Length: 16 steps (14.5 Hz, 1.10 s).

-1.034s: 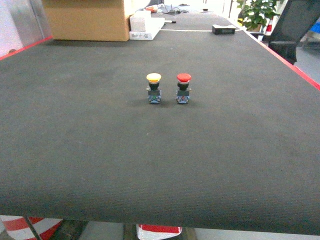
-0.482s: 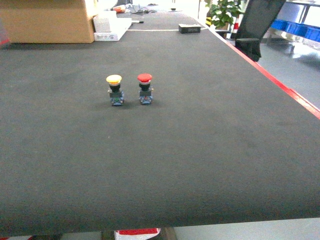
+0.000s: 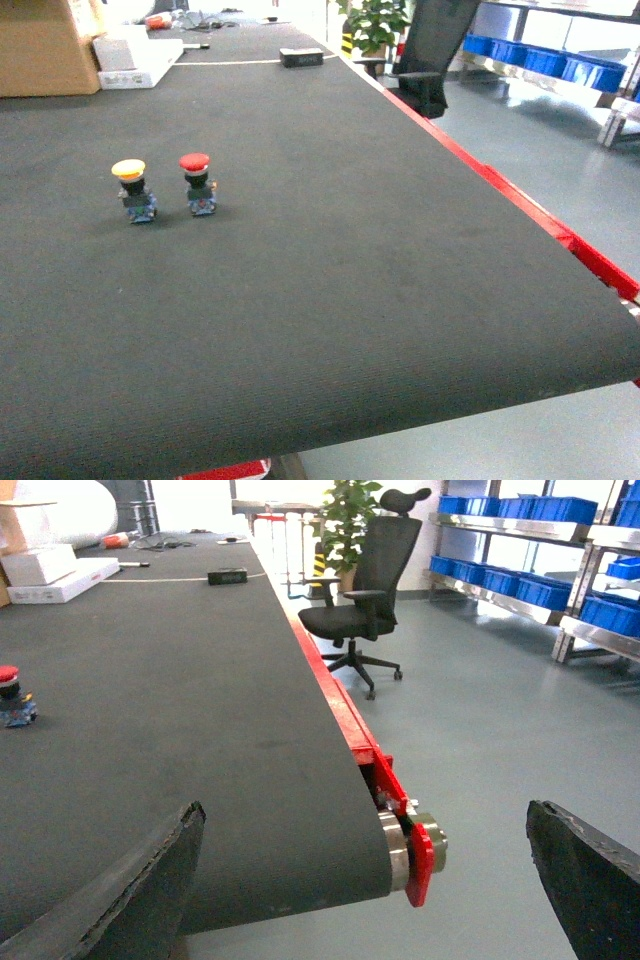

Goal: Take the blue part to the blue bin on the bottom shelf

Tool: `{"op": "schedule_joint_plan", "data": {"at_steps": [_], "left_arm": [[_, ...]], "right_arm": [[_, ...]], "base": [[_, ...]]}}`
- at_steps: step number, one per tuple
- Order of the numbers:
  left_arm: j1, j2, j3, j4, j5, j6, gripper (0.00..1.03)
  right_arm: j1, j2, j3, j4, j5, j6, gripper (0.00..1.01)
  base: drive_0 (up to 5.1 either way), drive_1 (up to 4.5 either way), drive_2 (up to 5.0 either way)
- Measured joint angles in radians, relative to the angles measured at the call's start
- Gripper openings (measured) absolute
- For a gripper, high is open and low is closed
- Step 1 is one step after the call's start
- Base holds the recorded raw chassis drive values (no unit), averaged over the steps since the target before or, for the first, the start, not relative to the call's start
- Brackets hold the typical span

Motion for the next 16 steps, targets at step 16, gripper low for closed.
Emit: {"op": "schedule_joint_plan", "data": {"at_steps": [16], "left_arm": [[0.0, 0.0, 0.0, 0.0, 0.0, 0.0, 0.43]], "right_arm": [[0.0, 0.0, 0.0, 0.0, 0.0, 0.0, 0.98]], "base": [[-1.5, -1.55, -1.5]]}}
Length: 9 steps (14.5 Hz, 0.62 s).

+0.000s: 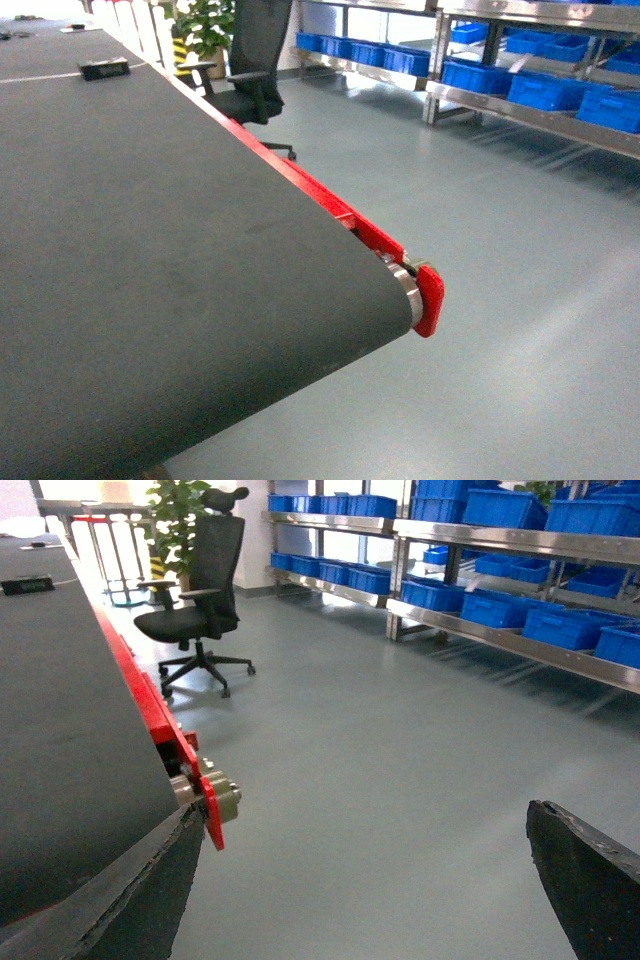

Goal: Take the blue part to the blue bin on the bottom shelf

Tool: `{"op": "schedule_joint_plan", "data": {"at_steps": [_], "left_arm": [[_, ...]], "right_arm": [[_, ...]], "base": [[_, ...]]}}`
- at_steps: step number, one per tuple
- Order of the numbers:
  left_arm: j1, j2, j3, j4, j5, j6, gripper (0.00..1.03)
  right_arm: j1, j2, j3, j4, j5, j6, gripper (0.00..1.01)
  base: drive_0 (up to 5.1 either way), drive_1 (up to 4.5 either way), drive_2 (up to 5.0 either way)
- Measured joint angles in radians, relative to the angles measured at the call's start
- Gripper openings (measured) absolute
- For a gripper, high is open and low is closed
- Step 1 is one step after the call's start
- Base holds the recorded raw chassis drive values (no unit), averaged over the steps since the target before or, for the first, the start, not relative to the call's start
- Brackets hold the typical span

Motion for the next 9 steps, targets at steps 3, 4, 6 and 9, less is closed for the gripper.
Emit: {"op": "schedule_joint_plan", "data": {"at_steps": [3, 4, 6, 9], "left_arm": [[0.0, 0.0, 0.0, 0.0, 0.0, 0.0, 0.43], [0.0, 0.0, 0.0, 0.0, 0.0, 0.0, 0.43], [0.0, 0.0, 0.0, 0.0, 0.0, 0.0, 0.43], [0.0, 0.0, 0.0, 0.0, 0.0, 0.0, 0.43]], "right_arm": [[0.0, 0.0, 0.0, 0.0, 0.0, 0.0, 0.98], [0.0, 0.0, 0.0, 0.0, 0.0, 0.0, 0.98], [0.0, 0.0, 0.0, 0.0, 0.0, 0.0, 0.98], [0.0, 0.0, 0.0, 0.0, 0.0, 0.0, 0.98]], "base": [[-1.5, -1.51, -1.5], [-1.6, -1.58, -1.6], [-1.6, -1.6, -1.6], [-1.6, -1.61, -1.6]]}}
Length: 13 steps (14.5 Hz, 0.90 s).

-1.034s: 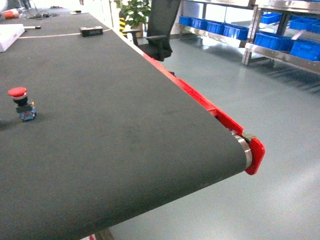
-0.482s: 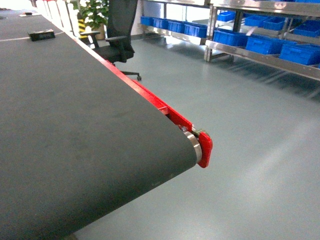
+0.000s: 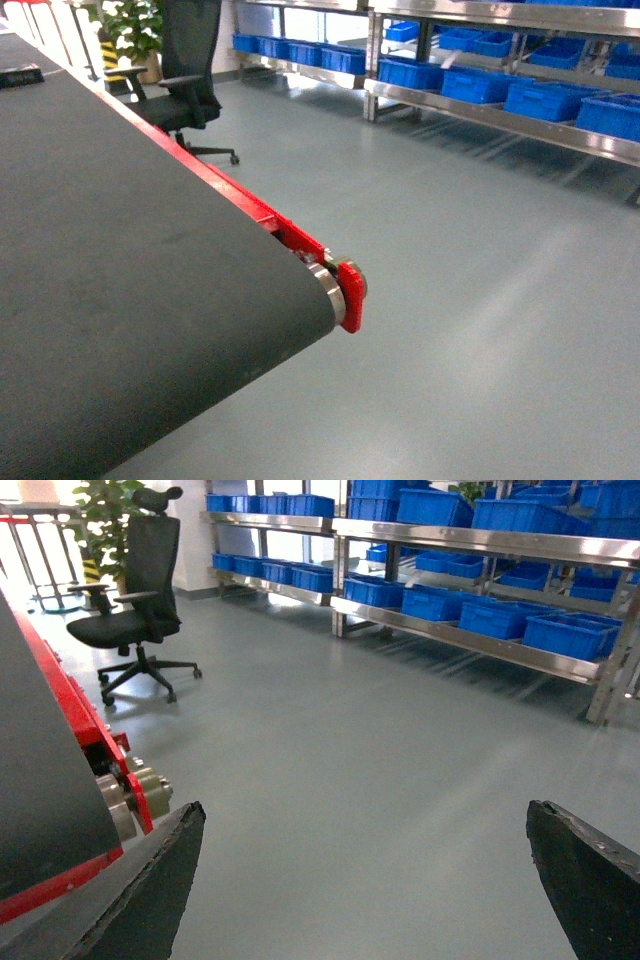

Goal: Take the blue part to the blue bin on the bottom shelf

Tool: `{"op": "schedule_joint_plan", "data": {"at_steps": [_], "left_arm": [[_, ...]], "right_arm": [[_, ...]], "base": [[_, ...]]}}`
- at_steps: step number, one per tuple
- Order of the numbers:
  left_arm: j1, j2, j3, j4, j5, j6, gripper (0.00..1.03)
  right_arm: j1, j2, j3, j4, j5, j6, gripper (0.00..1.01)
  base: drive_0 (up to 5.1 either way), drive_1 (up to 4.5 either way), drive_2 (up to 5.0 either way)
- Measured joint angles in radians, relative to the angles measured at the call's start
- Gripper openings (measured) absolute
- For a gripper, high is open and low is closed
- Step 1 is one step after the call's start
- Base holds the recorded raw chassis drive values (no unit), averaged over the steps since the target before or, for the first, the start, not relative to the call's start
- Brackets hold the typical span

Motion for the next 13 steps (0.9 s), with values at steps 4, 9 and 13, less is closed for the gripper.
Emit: {"op": "schedule_joint_plan", "data": {"at_steps": [4, 9, 13], "left_arm": [[0.0, 0.0, 0.0, 0.0, 0.0, 0.0, 0.43], [0.0, 0.0, 0.0, 0.0, 0.0, 0.0, 0.43], [0.0, 0.0, 0.0, 0.0, 0.0, 0.0, 0.43]], "right_arm": [[0.0, 0.0, 0.0, 0.0, 0.0, 0.0, 0.98], [0.0, 0.0, 0.0, 0.0, 0.0, 0.0, 0.98], [0.0, 0.0, 0.0, 0.0, 0.0, 0.0, 0.98]], "base": [[-1.6, -1.6, -1.6], [-1.6, -1.61, -1.6], [-1.5, -1.53, -1.5]]}}
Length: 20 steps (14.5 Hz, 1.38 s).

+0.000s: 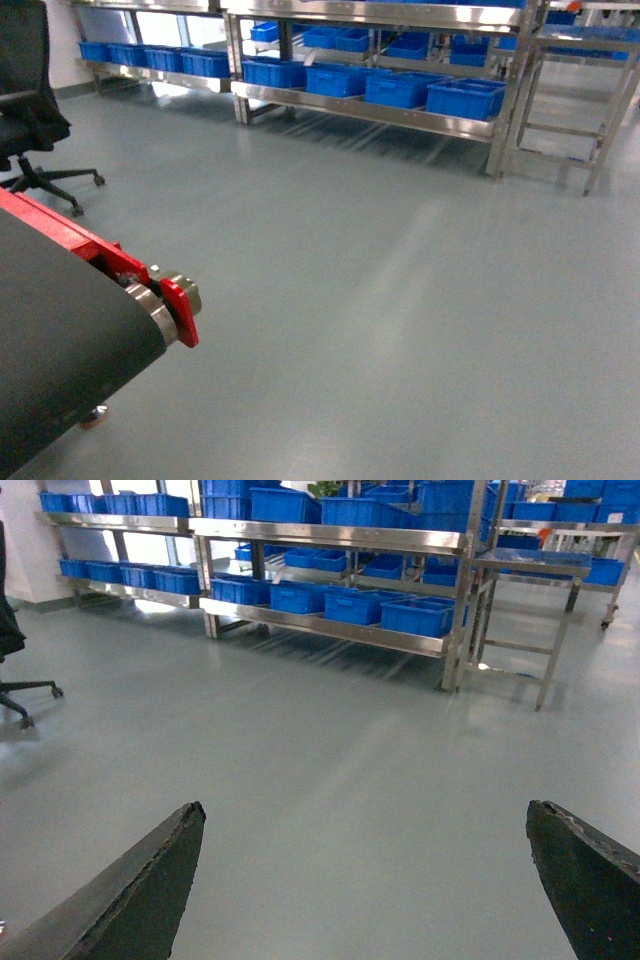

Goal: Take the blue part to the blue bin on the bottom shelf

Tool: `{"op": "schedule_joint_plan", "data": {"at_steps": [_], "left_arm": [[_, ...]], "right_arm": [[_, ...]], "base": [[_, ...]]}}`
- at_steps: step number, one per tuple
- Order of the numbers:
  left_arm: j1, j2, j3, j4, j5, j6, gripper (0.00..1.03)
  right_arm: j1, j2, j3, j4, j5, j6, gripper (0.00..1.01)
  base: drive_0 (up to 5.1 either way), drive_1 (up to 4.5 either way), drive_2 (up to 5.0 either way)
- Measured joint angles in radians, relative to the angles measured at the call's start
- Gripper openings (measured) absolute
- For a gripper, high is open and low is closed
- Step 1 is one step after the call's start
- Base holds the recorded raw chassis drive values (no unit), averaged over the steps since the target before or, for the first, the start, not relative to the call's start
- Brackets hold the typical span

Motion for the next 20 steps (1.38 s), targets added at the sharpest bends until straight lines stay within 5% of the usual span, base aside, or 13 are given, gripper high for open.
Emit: {"op": "schedule_joint_plan", "data": {"at_steps": [20], "left_arm": [[-0.001, 0.0, 0.0, 0.0, 0.0, 0.0, 0.43]], "right_arm": [[0.0, 0.0, 0.0, 0.0, 0.0, 0.0, 0.98]], "base": [[-1.5, -1.53, -1.5]]}}
